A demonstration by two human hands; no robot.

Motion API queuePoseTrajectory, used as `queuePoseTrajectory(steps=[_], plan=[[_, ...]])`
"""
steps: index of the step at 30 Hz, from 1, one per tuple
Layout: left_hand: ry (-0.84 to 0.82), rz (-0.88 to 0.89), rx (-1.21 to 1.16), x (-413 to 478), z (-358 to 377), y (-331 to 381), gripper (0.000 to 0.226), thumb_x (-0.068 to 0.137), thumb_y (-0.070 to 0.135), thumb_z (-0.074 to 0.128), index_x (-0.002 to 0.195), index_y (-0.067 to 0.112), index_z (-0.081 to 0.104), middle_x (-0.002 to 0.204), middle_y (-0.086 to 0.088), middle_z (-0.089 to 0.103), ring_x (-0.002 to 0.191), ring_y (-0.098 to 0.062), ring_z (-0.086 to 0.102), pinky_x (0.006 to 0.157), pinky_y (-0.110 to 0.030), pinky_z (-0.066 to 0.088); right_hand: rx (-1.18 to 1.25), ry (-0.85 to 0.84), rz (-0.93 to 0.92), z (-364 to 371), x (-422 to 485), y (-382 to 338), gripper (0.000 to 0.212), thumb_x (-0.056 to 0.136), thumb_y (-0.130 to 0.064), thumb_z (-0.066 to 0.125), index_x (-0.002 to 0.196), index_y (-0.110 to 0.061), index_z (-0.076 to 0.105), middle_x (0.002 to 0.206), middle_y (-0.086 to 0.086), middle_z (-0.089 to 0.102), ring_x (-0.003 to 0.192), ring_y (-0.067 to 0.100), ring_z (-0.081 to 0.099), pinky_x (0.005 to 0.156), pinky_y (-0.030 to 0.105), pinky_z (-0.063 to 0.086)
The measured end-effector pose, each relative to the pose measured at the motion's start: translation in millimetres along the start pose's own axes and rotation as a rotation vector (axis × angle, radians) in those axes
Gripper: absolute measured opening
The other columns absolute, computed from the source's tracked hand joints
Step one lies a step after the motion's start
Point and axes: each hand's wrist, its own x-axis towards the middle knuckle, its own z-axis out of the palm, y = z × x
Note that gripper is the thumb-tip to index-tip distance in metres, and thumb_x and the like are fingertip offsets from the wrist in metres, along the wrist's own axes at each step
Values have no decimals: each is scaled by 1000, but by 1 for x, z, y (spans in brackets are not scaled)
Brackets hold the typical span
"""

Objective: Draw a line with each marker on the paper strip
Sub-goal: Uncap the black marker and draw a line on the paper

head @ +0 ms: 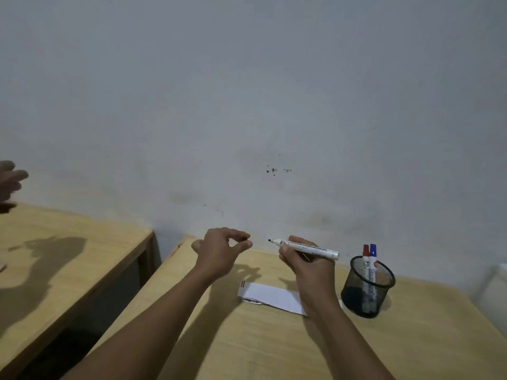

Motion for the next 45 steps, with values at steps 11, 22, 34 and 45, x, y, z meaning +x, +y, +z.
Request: queuePoseTrajectory(steps=[11, 22, 34, 45], plan=[[-32, -77, 240, -1, 31, -70, 11, 86, 40, 68, 93, 36, 74, 76, 23, 64, 106, -5, 54, 101, -39, 18, -299, -165, 75, -8, 18, 52, 10, 86, 1, 77, 93, 5, 71, 71, 13, 73, 65, 17, 69, 64, 25, 57], [-79, -145, 448, -40, 31, -71, 68, 70, 72, 66, 126, 36, 49, 140, 13, 48, 137, -17, 32, 115, -62, 9, -533, -263, 62, -3, 31, 90, 7, 90, -8, 73, 88, -2, 68, 72, 7, 73, 62, 16, 68, 63, 29, 55], [-246, -147, 330, -27, 25, -82, 27, 64, 58, 79, 79, 38, 68, 138, 21, 46, 141, -12, 16, 108, -73, -14, -660, -251, 2, -4, 31, 96, 7, 89, -13, 74, 90, -7, 69, 80, 7, 77, 70, 18, 74, 68, 33, 61], [-326, -63, 340, -29, 21, -75, 22, 77, 58, 72, 96, 49, 74, 146, 18, 45, 142, -15, 16, 102, -78, -17, -721, -244, -18, -3, 32, 97, 8, 90, -18, 74, 92, -11, 71, 82, 0, 77, 72, 13, 74, 69, 30, 62]])
